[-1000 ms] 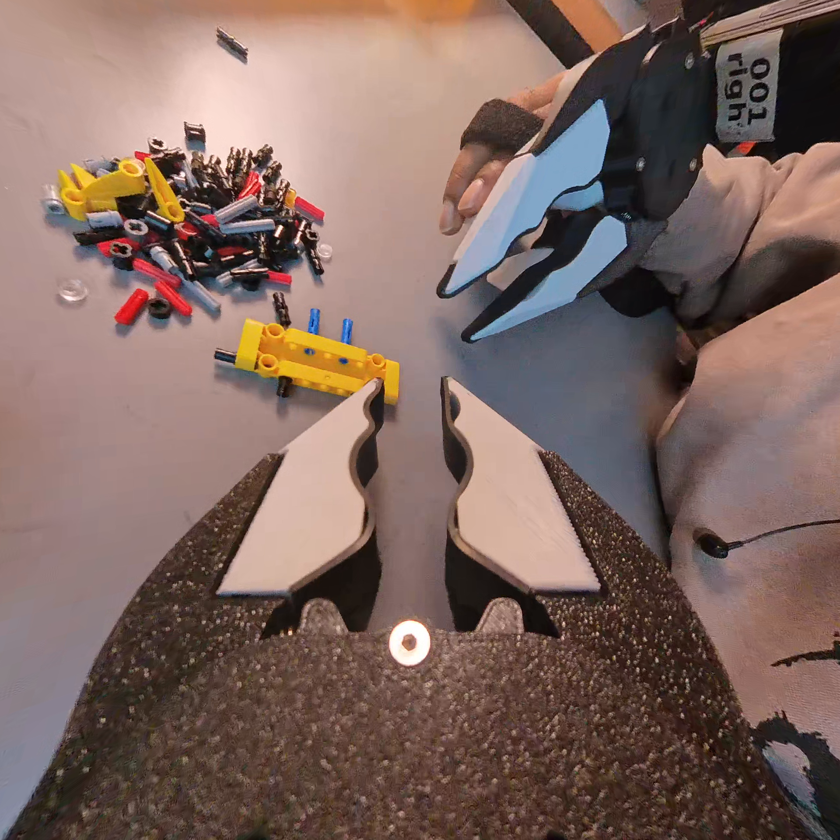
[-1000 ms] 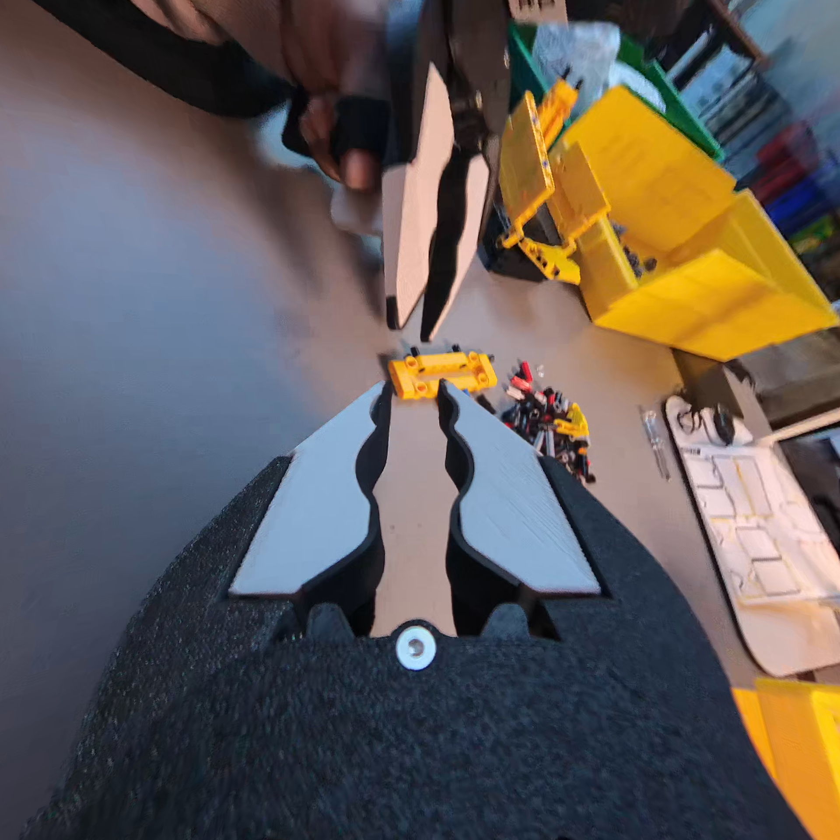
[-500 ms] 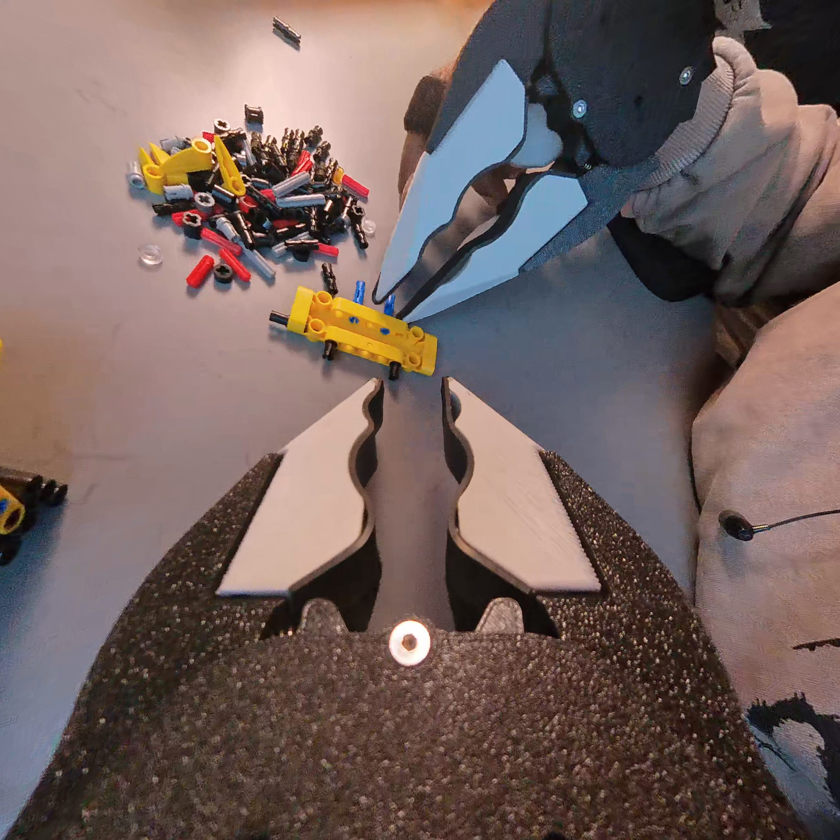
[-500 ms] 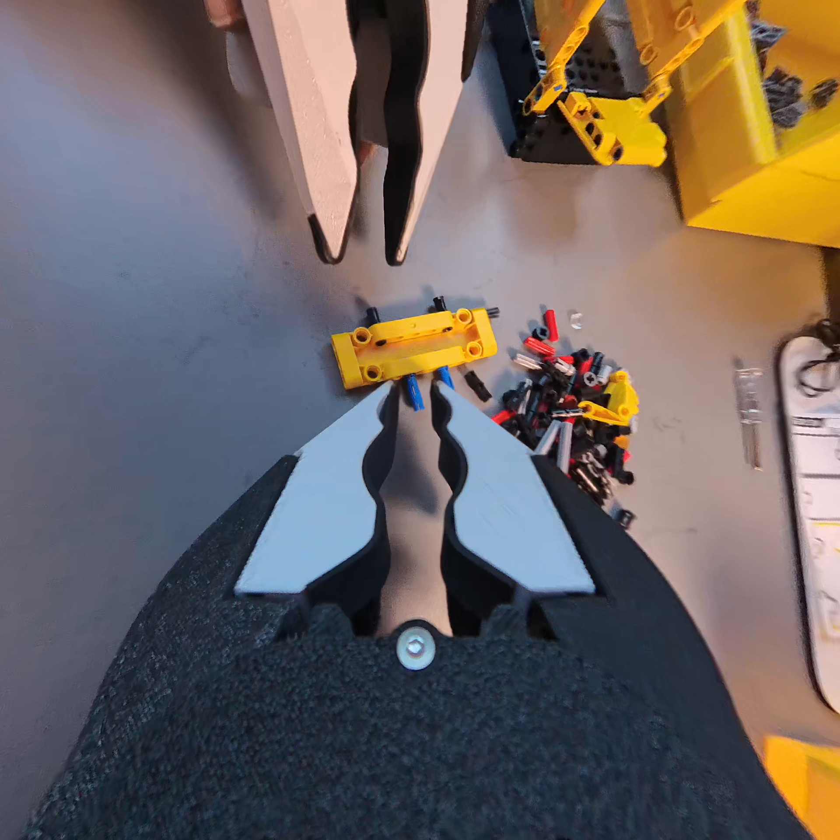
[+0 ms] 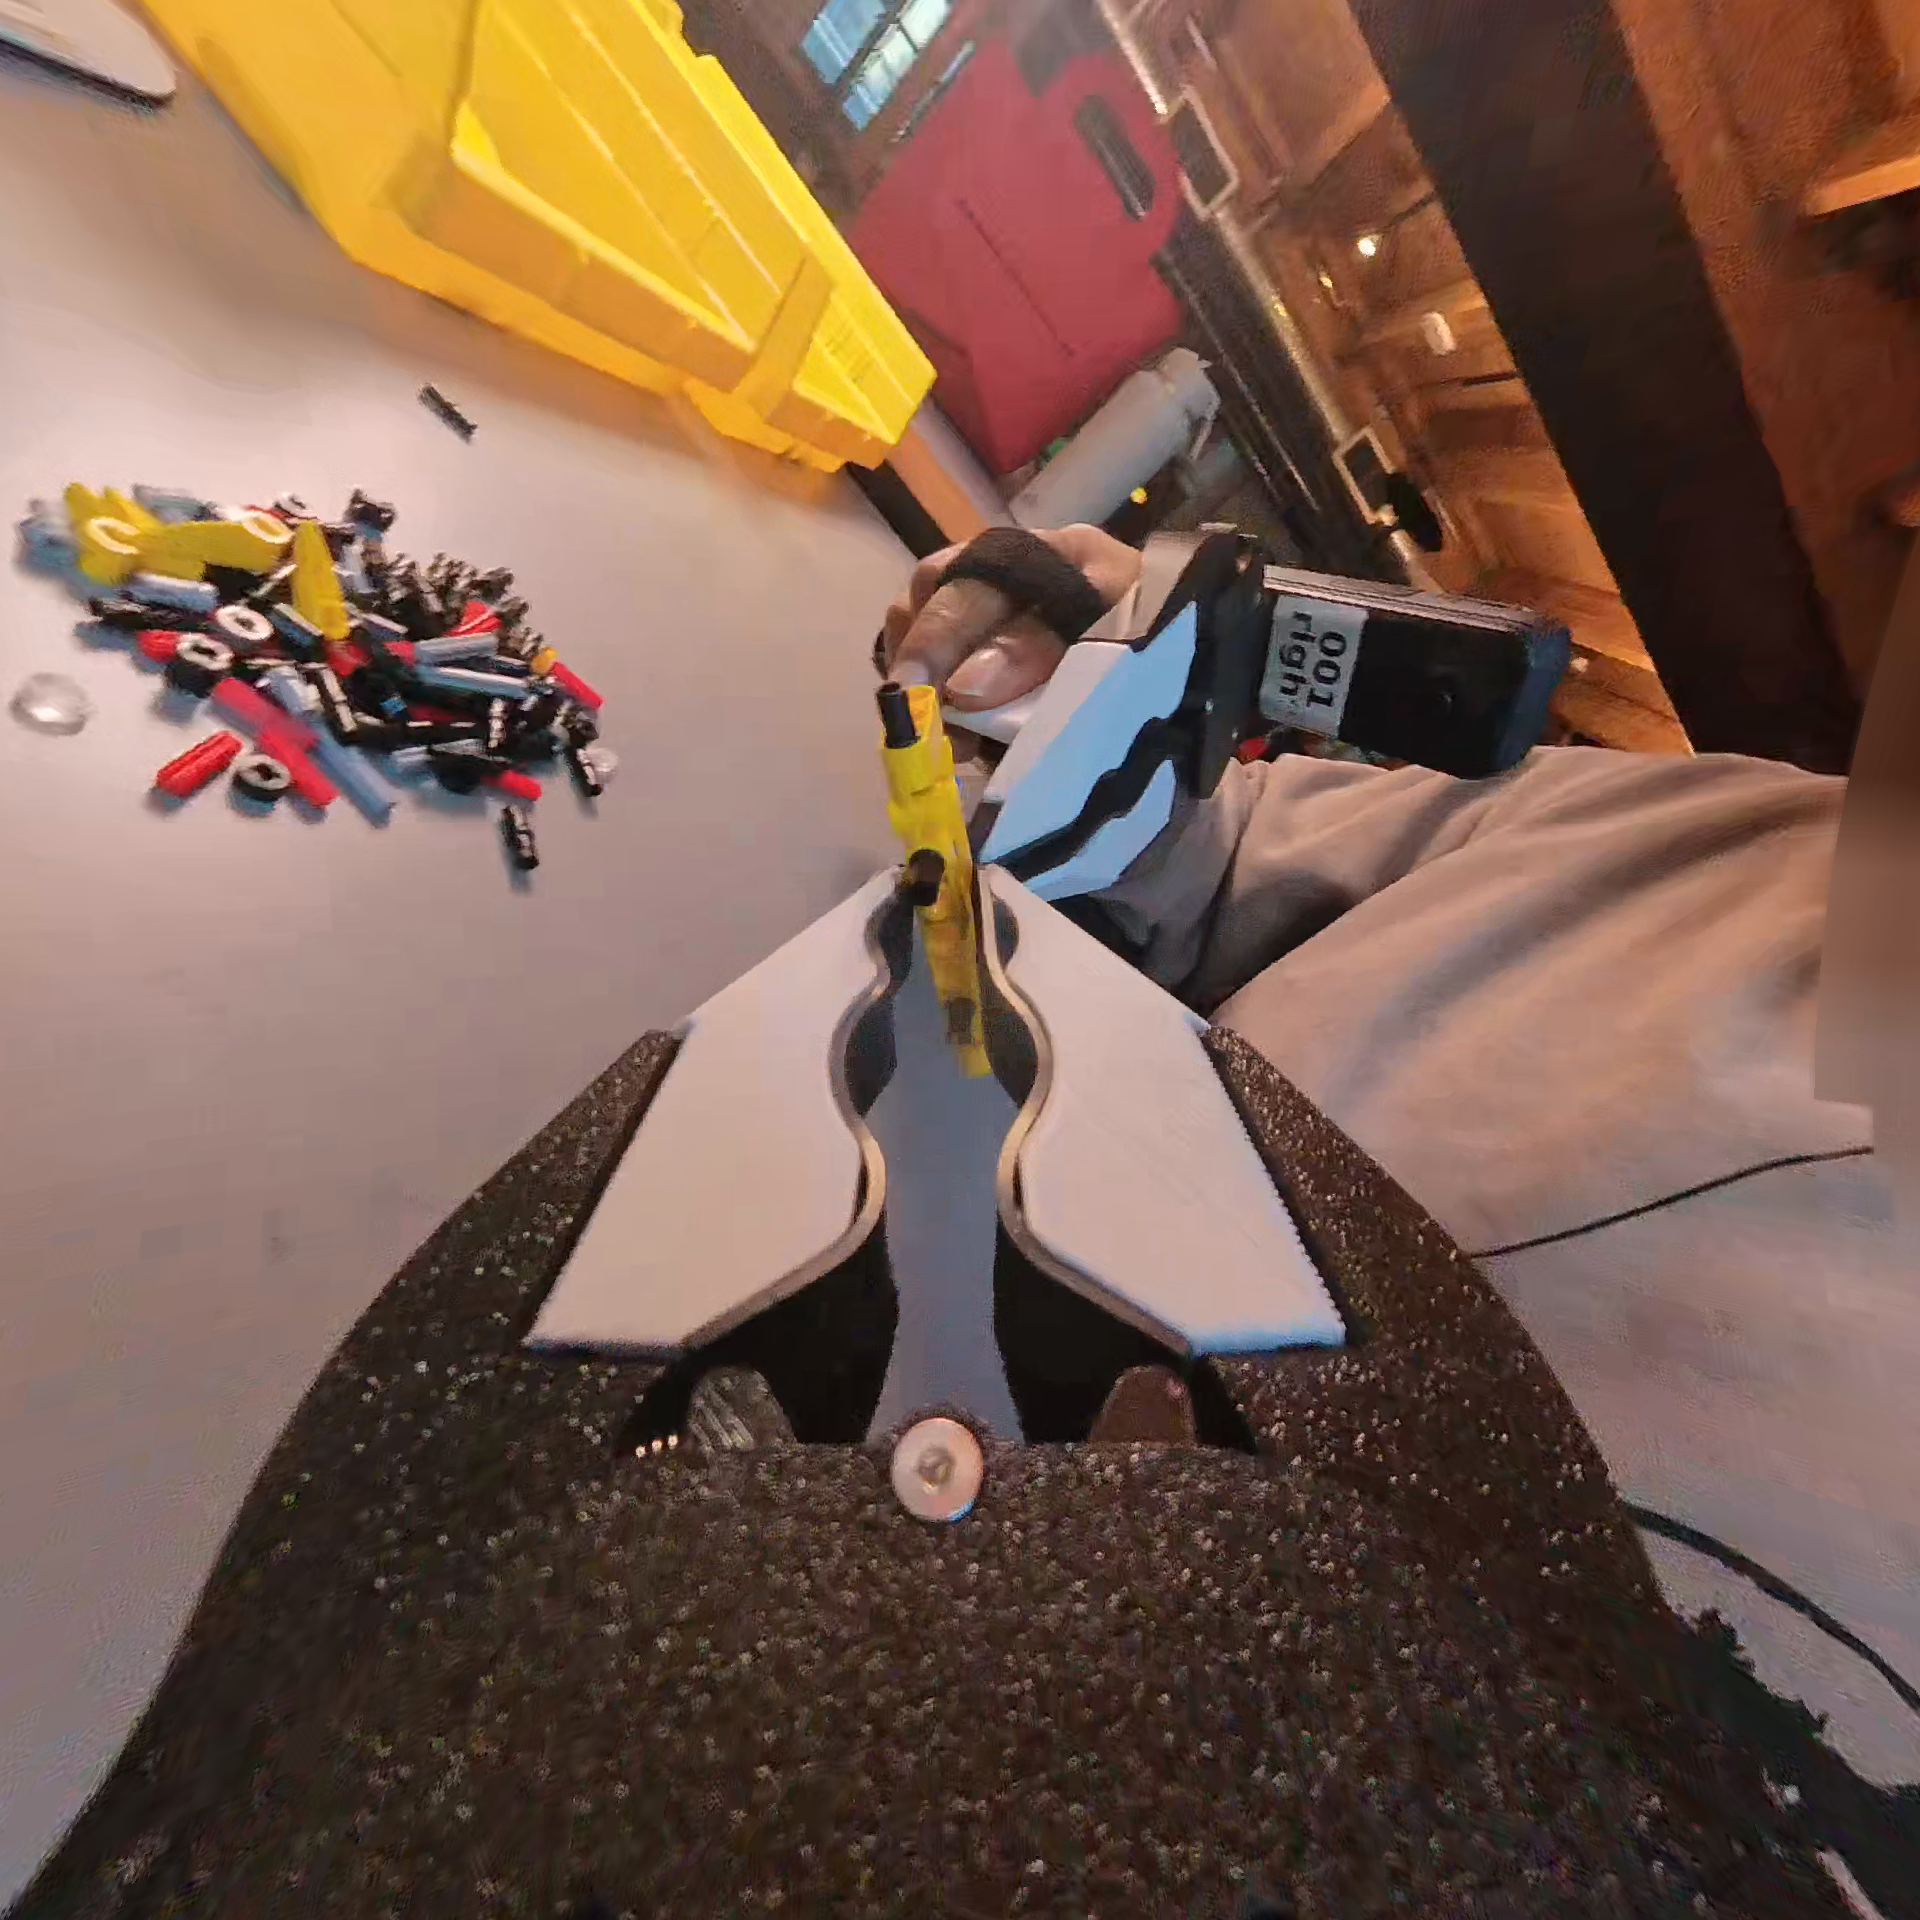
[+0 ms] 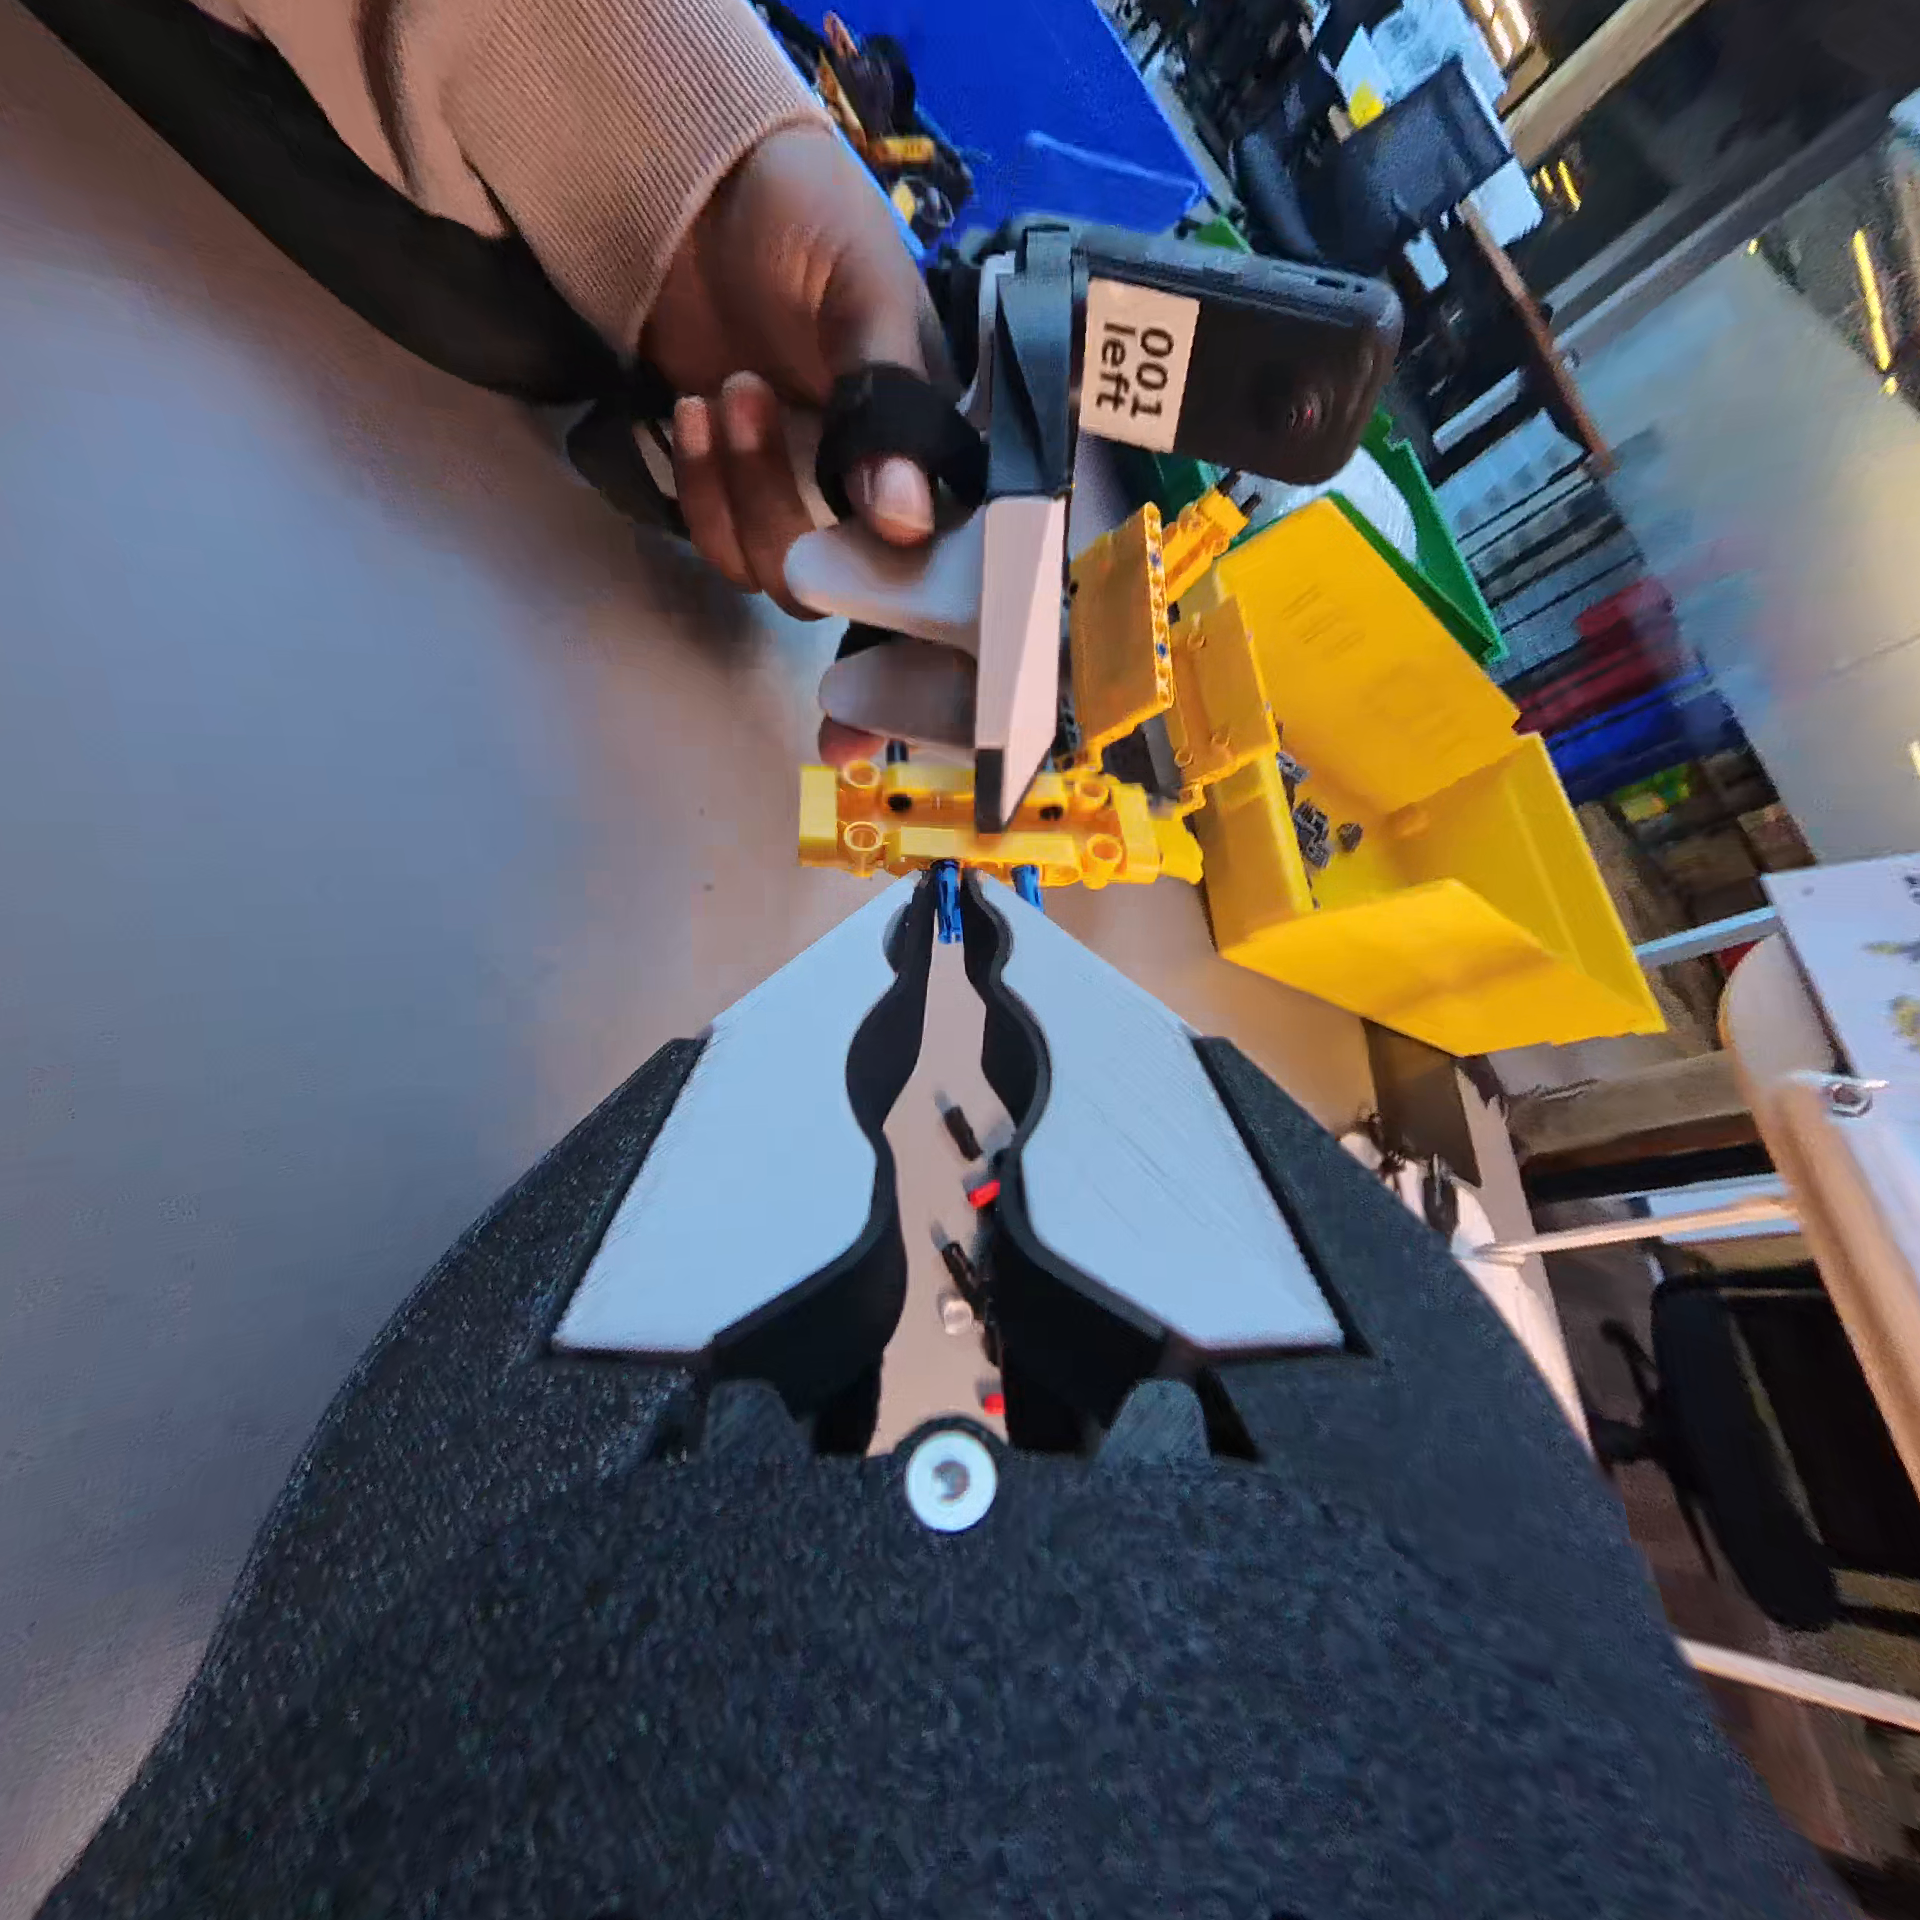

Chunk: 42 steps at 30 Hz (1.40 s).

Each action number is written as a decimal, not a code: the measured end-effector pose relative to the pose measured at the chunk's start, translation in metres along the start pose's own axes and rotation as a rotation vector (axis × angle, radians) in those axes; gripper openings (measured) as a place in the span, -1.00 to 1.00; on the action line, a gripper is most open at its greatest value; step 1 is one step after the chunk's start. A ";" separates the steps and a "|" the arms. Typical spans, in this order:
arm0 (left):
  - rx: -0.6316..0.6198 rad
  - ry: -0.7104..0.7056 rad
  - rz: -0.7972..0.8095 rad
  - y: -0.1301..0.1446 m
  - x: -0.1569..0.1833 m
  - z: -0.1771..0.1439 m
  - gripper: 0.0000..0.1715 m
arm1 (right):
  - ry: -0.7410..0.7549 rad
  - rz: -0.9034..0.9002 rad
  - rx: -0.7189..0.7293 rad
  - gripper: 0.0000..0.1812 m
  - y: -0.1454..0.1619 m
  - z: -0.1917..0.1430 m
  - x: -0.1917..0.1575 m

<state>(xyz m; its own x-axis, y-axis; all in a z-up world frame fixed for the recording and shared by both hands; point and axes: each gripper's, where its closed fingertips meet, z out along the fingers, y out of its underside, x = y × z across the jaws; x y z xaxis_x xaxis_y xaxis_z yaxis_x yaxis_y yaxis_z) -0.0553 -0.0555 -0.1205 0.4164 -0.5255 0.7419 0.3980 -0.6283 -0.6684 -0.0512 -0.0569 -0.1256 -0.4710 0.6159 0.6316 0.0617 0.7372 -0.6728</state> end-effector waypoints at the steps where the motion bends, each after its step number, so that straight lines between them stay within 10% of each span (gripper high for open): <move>1: -0.003 0.034 0.033 0.000 0.009 0.001 -0.93 | 0.012 -0.004 0.008 -0.96 -0.003 -0.002 0.001; 10: 0.018 -0.022 0.473 -0.008 0.036 0.000 -0.93 | -0.127 0.593 0.294 -0.78 -0.027 -0.027 0.021; 35: -0.006 -0.055 0.698 -0.004 0.056 0.008 -0.93 | -0.279 0.686 0.458 -0.97 -0.049 -0.032 0.012; 39: 0.310 -0.090 0.672 -0.062 0.070 -0.064 -0.93 | -0.163 0.765 0.512 -0.98 -0.022 -0.069 0.051; 42: 0.261 -0.111 0.683 -0.052 0.064 -0.049 -0.93 | -0.060 0.738 0.468 -0.97 -0.010 -0.075 0.072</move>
<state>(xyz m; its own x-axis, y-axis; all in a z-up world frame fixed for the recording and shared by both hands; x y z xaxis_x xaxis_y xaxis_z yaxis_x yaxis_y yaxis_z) -0.0892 -0.0848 -0.0358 0.7155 -0.6810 0.1560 0.1963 -0.0184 -0.9804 -0.0198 0.0005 -0.0444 -0.4996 0.8653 -0.0398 0.0080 -0.0414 -0.9991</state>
